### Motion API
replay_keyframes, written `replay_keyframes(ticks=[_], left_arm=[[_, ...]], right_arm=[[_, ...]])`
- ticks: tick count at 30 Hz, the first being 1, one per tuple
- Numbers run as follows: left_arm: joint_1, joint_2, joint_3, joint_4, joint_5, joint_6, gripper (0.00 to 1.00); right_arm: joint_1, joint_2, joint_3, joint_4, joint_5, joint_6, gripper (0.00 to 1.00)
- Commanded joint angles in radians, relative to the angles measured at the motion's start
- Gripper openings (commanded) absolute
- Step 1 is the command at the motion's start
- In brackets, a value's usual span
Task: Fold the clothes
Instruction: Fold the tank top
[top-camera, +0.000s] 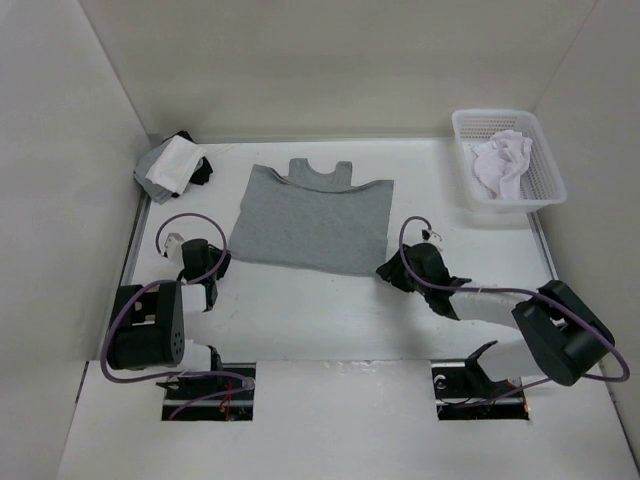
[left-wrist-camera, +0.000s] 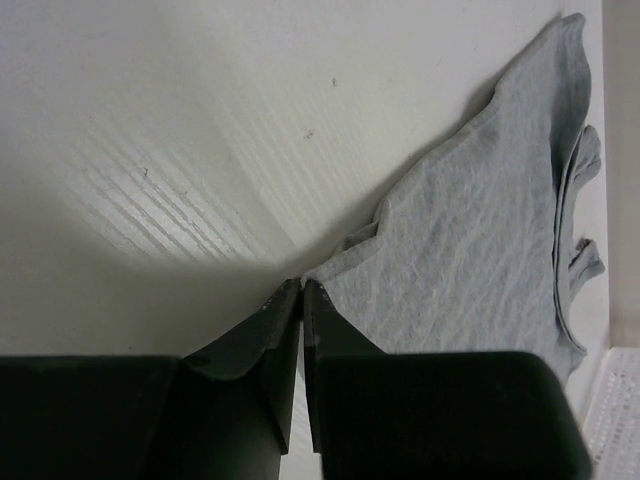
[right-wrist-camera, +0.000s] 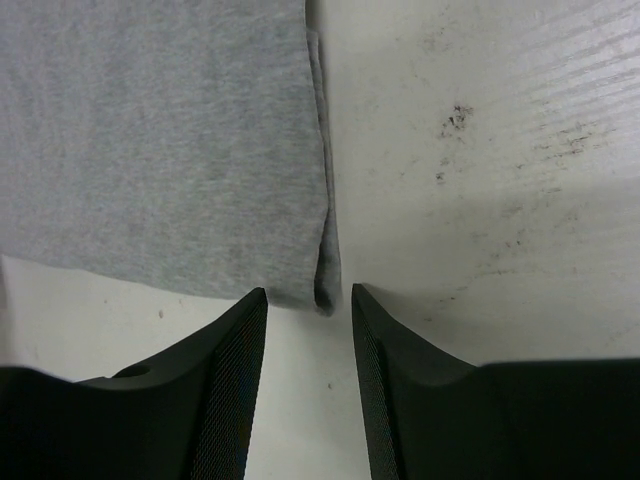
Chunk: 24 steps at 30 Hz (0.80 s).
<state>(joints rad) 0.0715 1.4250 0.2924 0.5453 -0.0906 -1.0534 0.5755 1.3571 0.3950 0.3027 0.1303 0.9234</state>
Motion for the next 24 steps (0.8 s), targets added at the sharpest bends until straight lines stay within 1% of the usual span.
replay_keyframes(ticks=[1, 3, 5, 7, 10, 14, 17, 19, 20, 21, 22, 24], left_arm=[[0.001, 0.032, 0.004, 0.015, 0.003, -0.002, 0.03], [0.001, 0.046, 0.005, 0.025, 0.006, -0.005, 0.02], [0.001, 0.052, 0.005, 0.041, 0.006, -0.007, 0.01], [0.001, 0.039, -0.002, 0.048, 0.008, -0.016, 0.00], [-0.006, -0.029, -0.009, 0.047, 0.005, -0.010, 0.00], [-0.019, -0.170, -0.006, -0.008, -0.001, 0.007, 0.00], [-0.026, -0.344, 0.011, -0.108, 0.005, 0.010, 0.00], [-0.042, -0.516, 0.042, -0.213, -0.001, 0.023, 0.00], [-0.046, -0.602, 0.069, -0.281, -0.006, 0.036, 0.00], [-0.049, -0.688, 0.106, -0.351, -0.014, 0.050, 0.00], [-0.052, -0.775, 0.150, -0.423, -0.021, 0.068, 0.00], [-0.058, -0.912, 0.244, -0.540, -0.037, 0.102, 0.00]], right_arm=[[-0.006, 0.037, -0.024, 0.074, 0.023, 0.054, 0.44], [-0.007, 0.060, -0.028, 0.101, 0.016, 0.071, 0.44], [-0.006, 0.085, -0.028, 0.121, 0.008, 0.084, 0.41], [-0.010, 0.108, -0.035, 0.151, 0.002, 0.097, 0.33], [-0.018, 0.117, -0.041, 0.188, 0.003, 0.104, 0.15], [-0.018, 0.053, -0.042, 0.185, 0.015, 0.092, 0.05], [-0.010, -0.097, -0.048, 0.155, 0.018, 0.048, 0.02], [0.020, -0.241, -0.035, 0.048, 0.032, 0.023, 0.02], [0.046, -0.359, -0.015, -0.055, 0.064, -0.003, 0.02], [0.066, -0.436, 0.005, -0.130, 0.090, -0.024, 0.02], [0.097, -0.540, 0.039, -0.242, 0.130, -0.052, 0.02], [0.170, -0.724, 0.140, -0.452, 0.217, -0.104, 0.02]])
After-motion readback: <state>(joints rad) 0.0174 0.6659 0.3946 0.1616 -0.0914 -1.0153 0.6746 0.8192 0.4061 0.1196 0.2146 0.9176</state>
